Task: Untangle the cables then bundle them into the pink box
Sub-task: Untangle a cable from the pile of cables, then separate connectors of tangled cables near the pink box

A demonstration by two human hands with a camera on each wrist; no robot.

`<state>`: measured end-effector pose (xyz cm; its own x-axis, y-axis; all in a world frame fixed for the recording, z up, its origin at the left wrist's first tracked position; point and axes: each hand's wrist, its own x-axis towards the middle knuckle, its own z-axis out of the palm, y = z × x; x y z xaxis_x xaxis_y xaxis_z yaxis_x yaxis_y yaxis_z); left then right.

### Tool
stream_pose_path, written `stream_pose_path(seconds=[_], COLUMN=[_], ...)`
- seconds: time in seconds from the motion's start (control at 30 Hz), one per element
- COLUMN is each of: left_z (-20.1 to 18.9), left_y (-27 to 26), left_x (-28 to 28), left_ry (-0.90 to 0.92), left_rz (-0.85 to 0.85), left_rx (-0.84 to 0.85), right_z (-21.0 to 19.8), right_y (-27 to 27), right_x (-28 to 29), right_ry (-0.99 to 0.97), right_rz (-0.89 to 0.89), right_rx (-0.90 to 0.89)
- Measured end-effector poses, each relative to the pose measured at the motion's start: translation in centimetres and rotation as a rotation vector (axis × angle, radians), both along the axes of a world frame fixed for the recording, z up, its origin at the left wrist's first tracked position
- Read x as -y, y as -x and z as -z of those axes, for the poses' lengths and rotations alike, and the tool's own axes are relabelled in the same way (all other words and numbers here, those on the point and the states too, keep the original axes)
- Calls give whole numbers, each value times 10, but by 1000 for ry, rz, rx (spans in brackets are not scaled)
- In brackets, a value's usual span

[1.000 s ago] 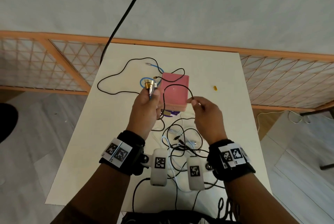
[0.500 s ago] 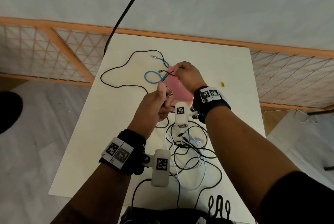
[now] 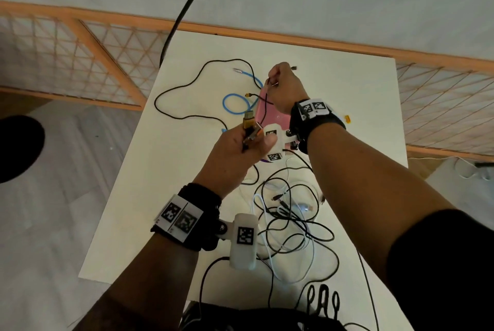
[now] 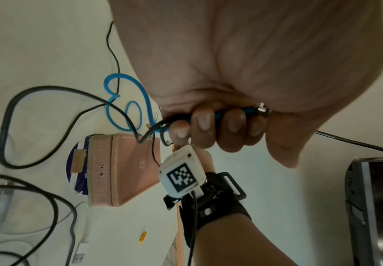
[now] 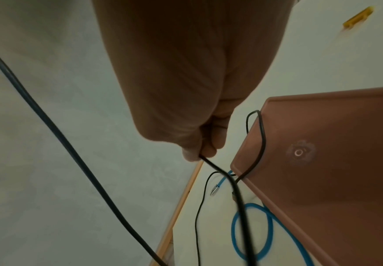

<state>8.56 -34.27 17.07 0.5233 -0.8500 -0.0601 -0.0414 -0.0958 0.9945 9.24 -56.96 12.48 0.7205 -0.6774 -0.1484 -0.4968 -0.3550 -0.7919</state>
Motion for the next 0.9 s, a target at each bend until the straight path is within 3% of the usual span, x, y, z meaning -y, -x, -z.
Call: stream_pose_path(seconds=[0.1, 0.2, 0.37, 0.57, 0.73, 0.9], left_z=[5, 11, 13, 13, 9, 11], left_y=[-1, -2, -4, 4, 14, 16], left_x=[0, 1, 3, 10, 20, 21], left_ry=[-26, -40, -22, 25, 24, 32], left_rz=[-3, -53, -100, -60, -47, -79], left_rx=[-16, -18, 3, -33, -85, -172], right_z=[6, 7, 8, 65, 93, 97], right_y=[3, 18, 93, 173, 196, 202], right_x=[3, 4, -18, -72, -98, -97], right_ry=[1, 33, 158, 68, 126, 177], right_rz=[-93, -60, -22, -267, -171, -132], right_rx=[-156, -255, -369, -924, -955, -846])
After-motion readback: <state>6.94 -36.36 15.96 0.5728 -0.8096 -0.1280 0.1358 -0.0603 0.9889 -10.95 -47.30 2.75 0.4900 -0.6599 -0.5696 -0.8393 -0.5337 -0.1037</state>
